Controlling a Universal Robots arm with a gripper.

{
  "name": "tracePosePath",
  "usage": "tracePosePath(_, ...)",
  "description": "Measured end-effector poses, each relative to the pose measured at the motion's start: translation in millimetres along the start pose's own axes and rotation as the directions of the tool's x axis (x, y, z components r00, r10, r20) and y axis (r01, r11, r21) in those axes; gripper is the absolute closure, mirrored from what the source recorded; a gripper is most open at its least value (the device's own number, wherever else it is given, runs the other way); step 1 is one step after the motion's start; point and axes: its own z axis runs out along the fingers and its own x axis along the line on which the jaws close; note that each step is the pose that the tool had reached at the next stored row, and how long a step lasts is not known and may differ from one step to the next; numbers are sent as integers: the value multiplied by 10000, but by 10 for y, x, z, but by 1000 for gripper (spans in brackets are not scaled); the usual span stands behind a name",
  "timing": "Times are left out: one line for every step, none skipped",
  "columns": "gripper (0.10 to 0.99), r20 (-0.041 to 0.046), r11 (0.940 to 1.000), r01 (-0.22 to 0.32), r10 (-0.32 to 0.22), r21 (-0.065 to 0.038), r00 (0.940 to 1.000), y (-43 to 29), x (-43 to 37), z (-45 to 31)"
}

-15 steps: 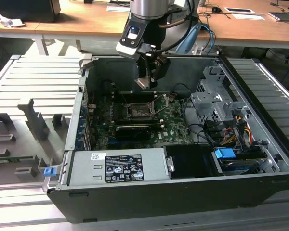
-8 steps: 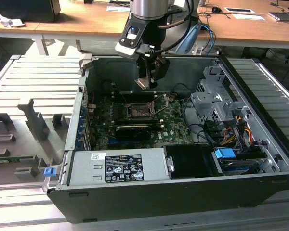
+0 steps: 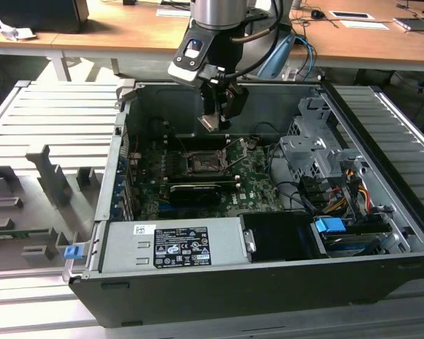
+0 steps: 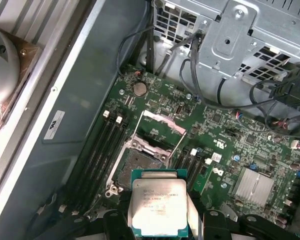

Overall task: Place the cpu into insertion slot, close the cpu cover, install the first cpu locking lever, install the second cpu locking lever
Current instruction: 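Place the cpu into insertion slot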

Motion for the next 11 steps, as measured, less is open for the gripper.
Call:
tracePosePath(561, 2, 10000, -22, 22, 0, 10000, 0, 0, 0)
tracePosePath(561, 5, 10000, -60, 60, -1, 10000, 0, 0, 1)
tracePosePath(561, 8, 10000, -87, 87, -2, 10000, 0, 0, 2)
tracePosePath(561, 10, 9999, -111, 111, -2, 9999, 0, 0, 2)
tracePosePath(561, 13, 9999, -151, 151, -3, 9999, 0, 0, 3)
tracePosePath(561, 15, 9998, -175, 175, -3, 9998, 0, 0, 3)
tracePosePath(561, 17, 9998, -196, 196, -4, 9998, 0, 0, 4)
tracePosePath(561, 21, 9997, -244, 244, -4, 9997, 0, 0, 5)
tracePosePath(561, 23, 9996, -274, 274, -5, 9996, 0, 0, 5)
tracePosePath(561, 25, 9996, -296, 296, -6, 9996, 0, 0, 6)
tracePosePath(561, 32, 9993, -380, 380, -8, 9993, -1, 0, 9)
